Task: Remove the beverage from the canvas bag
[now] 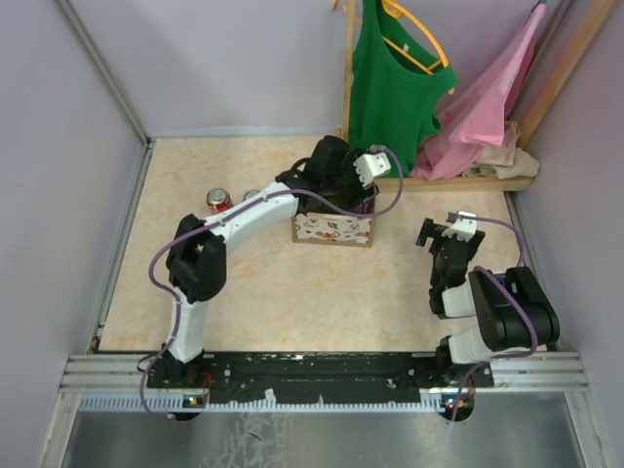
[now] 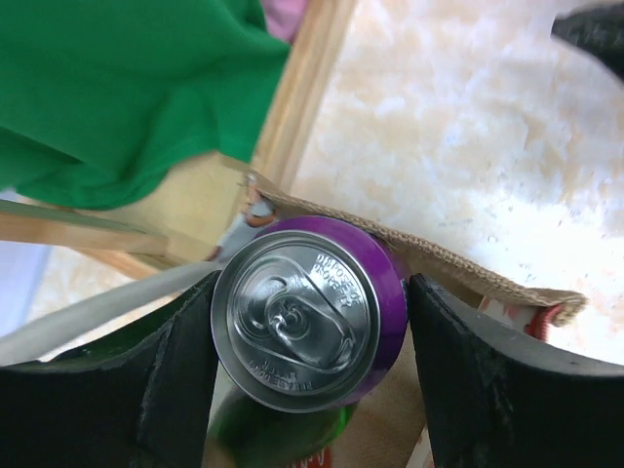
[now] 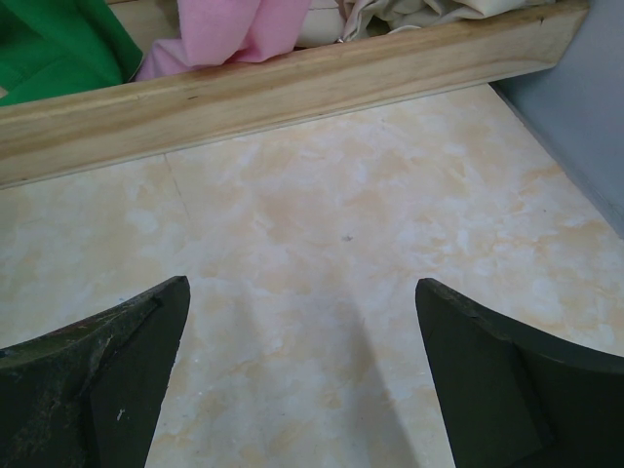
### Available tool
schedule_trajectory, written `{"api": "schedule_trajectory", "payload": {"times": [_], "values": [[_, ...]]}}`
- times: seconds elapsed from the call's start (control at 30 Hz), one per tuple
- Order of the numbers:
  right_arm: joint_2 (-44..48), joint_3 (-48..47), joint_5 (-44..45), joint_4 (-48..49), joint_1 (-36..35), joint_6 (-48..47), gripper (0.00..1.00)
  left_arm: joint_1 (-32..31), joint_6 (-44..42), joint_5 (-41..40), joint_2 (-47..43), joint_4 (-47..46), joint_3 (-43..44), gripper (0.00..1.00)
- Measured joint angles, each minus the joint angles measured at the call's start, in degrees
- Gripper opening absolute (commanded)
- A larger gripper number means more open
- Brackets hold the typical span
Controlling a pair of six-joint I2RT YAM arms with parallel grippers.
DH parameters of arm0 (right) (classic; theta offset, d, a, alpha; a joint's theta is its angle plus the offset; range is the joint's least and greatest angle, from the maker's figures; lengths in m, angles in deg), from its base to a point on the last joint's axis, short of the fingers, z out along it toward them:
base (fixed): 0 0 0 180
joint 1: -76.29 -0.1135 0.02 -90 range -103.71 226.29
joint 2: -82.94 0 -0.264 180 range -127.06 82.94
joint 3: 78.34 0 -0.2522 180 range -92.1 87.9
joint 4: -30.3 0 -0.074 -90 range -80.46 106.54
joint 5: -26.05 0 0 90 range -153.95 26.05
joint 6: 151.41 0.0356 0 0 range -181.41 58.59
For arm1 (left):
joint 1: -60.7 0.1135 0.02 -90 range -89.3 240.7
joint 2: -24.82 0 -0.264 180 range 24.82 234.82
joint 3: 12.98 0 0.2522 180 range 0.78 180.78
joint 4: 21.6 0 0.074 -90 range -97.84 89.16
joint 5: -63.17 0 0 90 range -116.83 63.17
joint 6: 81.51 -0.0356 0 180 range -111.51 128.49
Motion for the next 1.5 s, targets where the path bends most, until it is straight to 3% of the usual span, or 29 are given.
{"api": "schedule_trajectory", "payload": {"times": [0.43,0.77,0.97,1.2,1.5], "values": [[0.0,0.0,0.0,0.0,0.0,0.0,0.99,-0.02,2.01,-0.55,-11.17,-2.67,-0.02,0.0],[0.0,0.0,0.0,0.0,0.0,0.0,0.99,-0.02,1.18,-11.45,-20.15,-0.13,-1.53,0.0],[0.0,0.0,0.0,0.0,0.0,0.0,0.99,2.27,1.7,-19.02,-31.78,-0.55,-9.84,0.0],[0.0,0.0,0.0,0.0,0.0,0.0,0.99,14.16,8.72,-24.83,-44.87,-2.38,-26.43,0.0],[0.0,0.0,0.0,0.0,0.0,0.0,0.99,14.75,16.17,-32.52,-48.06,-1.38,-37.55,0.0]]}}
